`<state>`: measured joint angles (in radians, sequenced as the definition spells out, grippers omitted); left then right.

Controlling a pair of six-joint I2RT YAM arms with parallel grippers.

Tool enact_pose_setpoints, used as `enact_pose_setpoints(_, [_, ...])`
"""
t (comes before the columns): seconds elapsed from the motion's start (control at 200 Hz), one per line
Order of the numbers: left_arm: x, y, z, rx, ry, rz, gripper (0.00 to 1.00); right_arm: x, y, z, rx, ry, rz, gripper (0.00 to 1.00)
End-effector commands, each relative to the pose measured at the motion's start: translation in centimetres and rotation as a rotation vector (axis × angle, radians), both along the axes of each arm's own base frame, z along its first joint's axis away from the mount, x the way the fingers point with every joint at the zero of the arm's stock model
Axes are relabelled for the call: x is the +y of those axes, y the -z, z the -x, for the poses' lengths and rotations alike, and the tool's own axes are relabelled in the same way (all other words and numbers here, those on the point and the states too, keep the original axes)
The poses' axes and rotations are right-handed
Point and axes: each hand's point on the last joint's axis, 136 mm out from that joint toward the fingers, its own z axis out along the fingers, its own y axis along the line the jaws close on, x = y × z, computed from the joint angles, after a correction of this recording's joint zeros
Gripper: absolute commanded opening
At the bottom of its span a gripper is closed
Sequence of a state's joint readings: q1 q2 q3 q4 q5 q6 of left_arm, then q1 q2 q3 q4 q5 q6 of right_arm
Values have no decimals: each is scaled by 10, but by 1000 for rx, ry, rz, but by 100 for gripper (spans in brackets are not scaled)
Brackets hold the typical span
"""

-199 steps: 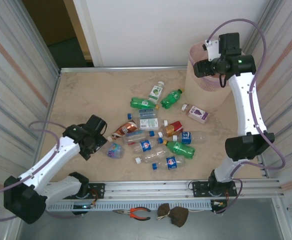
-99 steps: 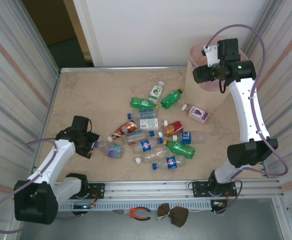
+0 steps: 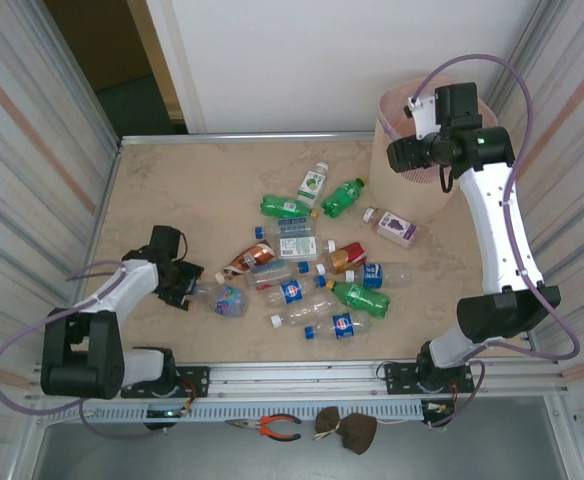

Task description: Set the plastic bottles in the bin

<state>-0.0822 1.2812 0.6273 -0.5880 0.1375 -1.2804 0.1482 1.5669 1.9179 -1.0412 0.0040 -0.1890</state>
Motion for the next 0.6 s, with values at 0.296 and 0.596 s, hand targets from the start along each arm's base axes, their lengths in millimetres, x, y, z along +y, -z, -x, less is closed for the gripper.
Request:
enact_pose_setpoints(0.296, [1, 7, -18, 1, -20, 9, 56, -3, -12, 19, -33, 2, 25, 80])
enact_pose_setpoints(0.596, [4, 7, -14, 10, -35, -1, 50, -3, -1, 22, -8, -2, 32, 80])
